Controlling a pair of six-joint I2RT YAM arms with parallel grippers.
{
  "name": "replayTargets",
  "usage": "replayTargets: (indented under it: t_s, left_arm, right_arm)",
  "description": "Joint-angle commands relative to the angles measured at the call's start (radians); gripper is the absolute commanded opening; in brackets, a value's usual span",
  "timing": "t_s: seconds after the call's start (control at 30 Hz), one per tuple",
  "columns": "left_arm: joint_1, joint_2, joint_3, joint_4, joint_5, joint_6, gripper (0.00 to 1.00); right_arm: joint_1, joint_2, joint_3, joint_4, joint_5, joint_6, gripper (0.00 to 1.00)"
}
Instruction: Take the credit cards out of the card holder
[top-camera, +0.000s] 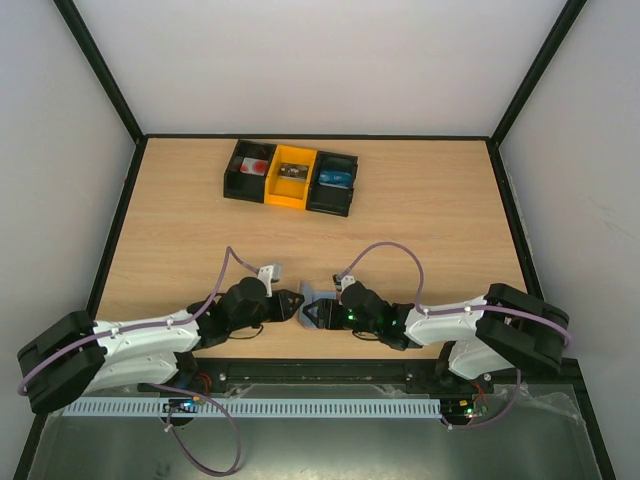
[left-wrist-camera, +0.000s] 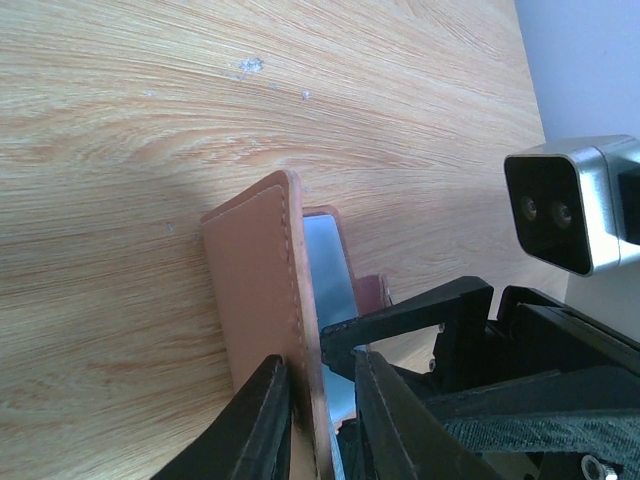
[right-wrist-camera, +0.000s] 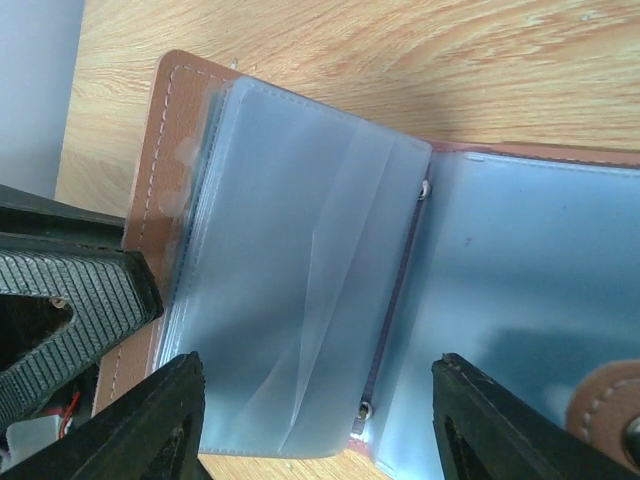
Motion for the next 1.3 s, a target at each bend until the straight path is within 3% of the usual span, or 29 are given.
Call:
replayTargets:
  t_s: [0.0,0.13,0.23,0.83,1.27]
  left_arm:
    - [-0.005,0.011,-0.006,0.029,-0.009,-0.005,0.19]
    - [-0.006,0.013,-0.004,0.035,-0.006,-0.004,0.13]
    - [-0.005,0.018,-0.003,0.037,-0.007,-0.008,0.03]
    - [-0.006,0.055,0.026,0.018,-0.016,-0.006,0.03]
    - [-0.007,0.044,0.028,0.005,-0.012,0.002,0.03]
  right_arm:
    - [0.006,-0.021,0.001,0.015,0.010,-0.005,0.62]
    - [0.007,-0.027,0.010,-0.016,0.025,-0.009,0.63]
    - [0.007,-0.030,0.018,-0.019,0.016,-0.014,0.66]
    - [0.008,-0.005,0.024,-0.031,0.025,-0.026,0.67]
    - [0.009,0.001,0.060,-0.164,0.102,-0.065,0.51]
